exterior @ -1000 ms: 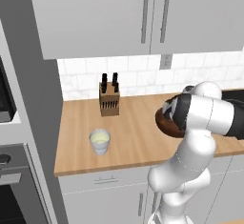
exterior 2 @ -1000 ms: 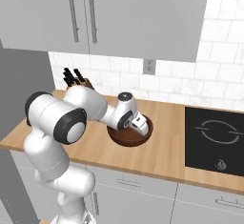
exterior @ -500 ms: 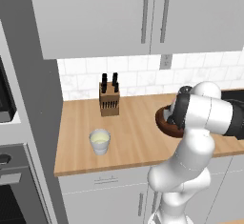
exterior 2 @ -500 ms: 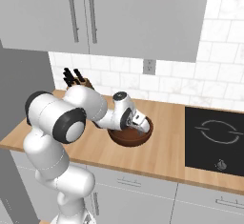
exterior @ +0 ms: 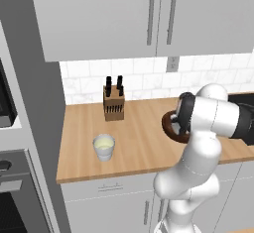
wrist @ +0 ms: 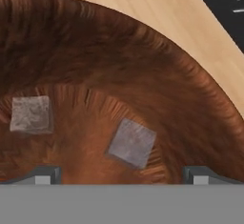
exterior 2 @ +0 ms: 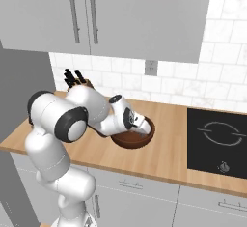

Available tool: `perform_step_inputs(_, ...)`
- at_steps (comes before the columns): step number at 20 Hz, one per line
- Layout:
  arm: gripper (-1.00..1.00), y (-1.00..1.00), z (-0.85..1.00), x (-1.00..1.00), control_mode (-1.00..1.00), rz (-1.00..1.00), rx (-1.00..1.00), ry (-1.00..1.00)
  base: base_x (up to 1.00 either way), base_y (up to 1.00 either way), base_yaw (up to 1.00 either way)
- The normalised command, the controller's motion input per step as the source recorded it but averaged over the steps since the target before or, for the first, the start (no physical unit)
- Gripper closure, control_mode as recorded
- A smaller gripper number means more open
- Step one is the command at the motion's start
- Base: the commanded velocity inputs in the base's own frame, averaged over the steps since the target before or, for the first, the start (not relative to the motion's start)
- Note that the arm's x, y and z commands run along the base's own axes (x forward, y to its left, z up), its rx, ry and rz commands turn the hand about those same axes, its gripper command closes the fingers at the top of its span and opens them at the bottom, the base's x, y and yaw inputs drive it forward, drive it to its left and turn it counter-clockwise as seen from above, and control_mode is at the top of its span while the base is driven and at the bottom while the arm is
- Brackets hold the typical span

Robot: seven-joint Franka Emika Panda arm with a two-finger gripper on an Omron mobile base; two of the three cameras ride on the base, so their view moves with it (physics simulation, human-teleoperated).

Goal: Grab a lemon wedge from the fridge and one ice cube from the ice bowl, and put them in the glass of lemonade.

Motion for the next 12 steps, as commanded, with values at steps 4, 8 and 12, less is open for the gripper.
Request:
perform_step_inputs(4,-1.00,0.00,-0.03,0.04,-1.00,0.01,-0.07,0.11,0.00,0.00,0.00)
perform_step_inputs(8,-1.00,-0.04,0.00,0.12,-1.00,0.02,-0.01,0.06,0.00,0.00,0.00)
perform_step_inputs(12,-1.00,-0.20,0.00,0.18,-1.00,0.01,0.00,0.01,0.00,0.00,0.00)
